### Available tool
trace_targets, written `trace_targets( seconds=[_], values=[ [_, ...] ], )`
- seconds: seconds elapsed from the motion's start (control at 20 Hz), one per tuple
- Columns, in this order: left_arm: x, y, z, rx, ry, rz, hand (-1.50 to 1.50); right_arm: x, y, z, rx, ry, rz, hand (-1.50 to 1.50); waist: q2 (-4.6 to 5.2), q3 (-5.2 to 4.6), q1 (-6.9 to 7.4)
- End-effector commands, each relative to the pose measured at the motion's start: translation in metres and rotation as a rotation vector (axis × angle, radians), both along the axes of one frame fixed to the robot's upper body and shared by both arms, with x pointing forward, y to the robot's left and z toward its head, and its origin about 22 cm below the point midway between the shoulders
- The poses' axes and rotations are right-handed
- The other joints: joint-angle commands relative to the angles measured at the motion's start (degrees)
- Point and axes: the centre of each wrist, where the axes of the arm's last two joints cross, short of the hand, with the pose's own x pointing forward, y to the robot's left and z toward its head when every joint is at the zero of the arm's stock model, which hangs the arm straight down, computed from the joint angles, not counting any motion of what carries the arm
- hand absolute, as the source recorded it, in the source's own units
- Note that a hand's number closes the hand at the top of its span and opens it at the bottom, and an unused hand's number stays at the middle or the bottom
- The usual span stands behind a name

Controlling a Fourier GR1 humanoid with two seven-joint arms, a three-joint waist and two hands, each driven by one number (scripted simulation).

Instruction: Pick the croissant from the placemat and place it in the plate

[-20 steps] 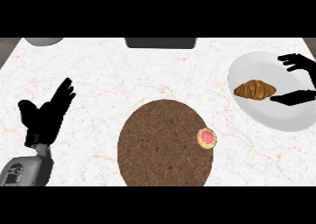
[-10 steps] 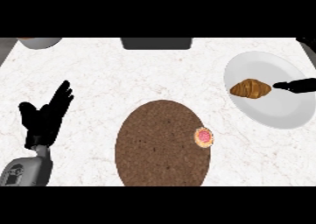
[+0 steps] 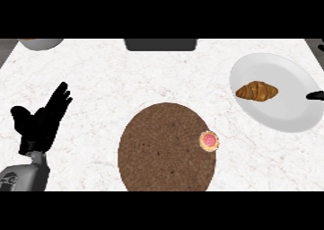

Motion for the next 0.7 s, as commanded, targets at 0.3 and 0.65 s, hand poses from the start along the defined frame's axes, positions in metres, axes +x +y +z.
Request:
trace_targets(
  seconds=[0.3,0.65],
  values=[
    [0.013,-0.007,0.004,-0.008,-0.006,0.006,0.0,-0.022,-0.044,0.007,0.039,-0.033,0.0,-1.5,0.28,0.03,0.53],
    [0.006,-0.016,-0.006,-0.006,-0.008,-0.021,0.0,-0.043,-0.07,-0.007,0.026,-0.038,-0.049,-1.5,0.5,0.09,1.06]
  ],
)
